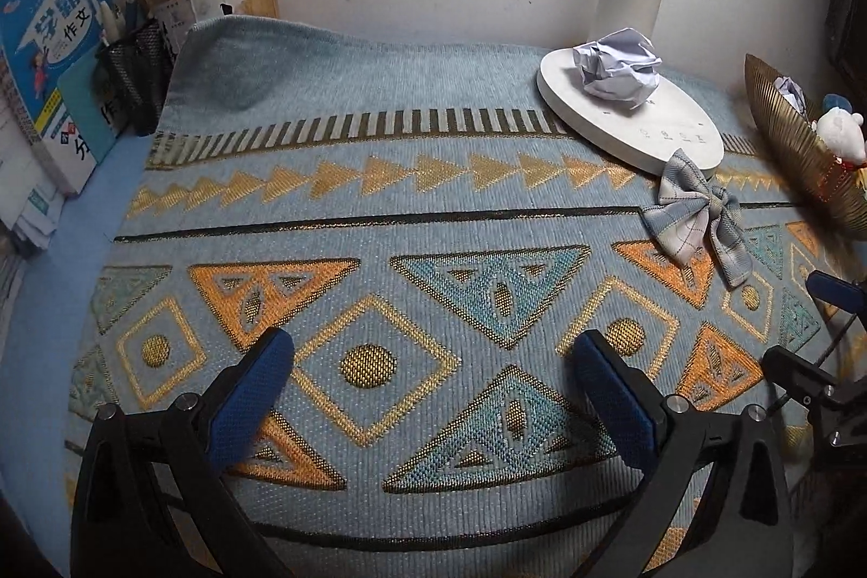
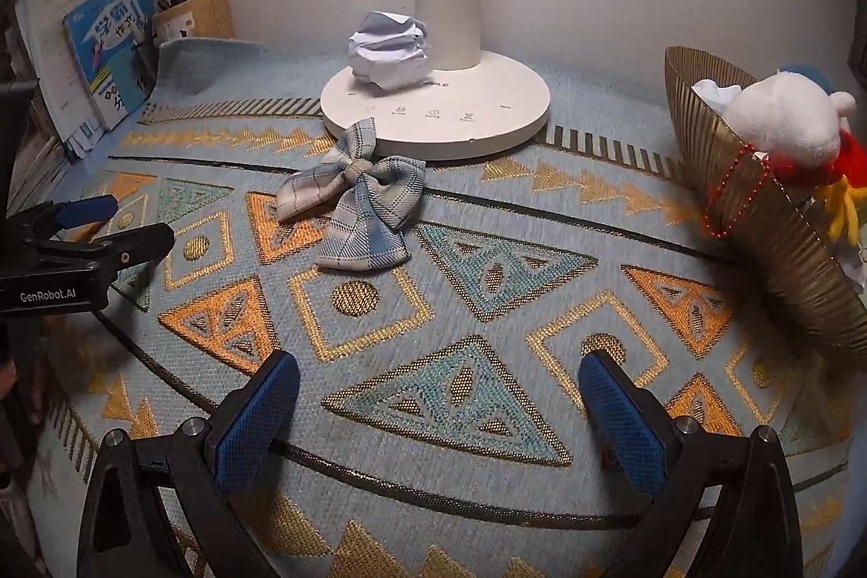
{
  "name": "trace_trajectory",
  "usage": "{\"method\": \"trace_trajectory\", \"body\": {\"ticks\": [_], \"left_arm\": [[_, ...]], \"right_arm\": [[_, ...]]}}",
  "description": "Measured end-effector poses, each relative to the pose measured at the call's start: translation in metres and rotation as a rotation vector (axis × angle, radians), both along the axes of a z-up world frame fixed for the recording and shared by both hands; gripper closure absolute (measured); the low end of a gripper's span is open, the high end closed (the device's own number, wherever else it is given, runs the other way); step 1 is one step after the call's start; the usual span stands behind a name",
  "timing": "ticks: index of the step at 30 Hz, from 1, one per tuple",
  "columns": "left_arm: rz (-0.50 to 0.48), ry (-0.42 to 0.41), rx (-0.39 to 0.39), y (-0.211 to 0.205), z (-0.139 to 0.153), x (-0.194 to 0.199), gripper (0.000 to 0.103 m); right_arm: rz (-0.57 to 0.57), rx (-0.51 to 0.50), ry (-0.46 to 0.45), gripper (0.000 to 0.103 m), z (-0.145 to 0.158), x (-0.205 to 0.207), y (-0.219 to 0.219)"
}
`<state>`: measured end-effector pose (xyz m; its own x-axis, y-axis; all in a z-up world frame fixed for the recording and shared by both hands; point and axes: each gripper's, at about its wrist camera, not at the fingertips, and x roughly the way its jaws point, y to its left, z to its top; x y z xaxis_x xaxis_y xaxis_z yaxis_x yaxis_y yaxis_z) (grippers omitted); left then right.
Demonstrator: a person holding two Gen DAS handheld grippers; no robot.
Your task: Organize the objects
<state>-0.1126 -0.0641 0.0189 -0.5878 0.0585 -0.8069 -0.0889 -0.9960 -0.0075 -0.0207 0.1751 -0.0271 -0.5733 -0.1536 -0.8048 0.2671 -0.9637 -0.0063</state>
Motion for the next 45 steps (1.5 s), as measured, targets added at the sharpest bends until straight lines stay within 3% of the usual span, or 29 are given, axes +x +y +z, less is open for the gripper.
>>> {"method": "trace_trajectory", "body": {"ticks": [45], "left_arm": [[0.002,-0.001,0.001,0.0016,-0.0002,0.0019,0.0]], "right_arm": [[0.0,0.003,0.0,0.0,-0.0034,-0.0047,-0.0024]]}}
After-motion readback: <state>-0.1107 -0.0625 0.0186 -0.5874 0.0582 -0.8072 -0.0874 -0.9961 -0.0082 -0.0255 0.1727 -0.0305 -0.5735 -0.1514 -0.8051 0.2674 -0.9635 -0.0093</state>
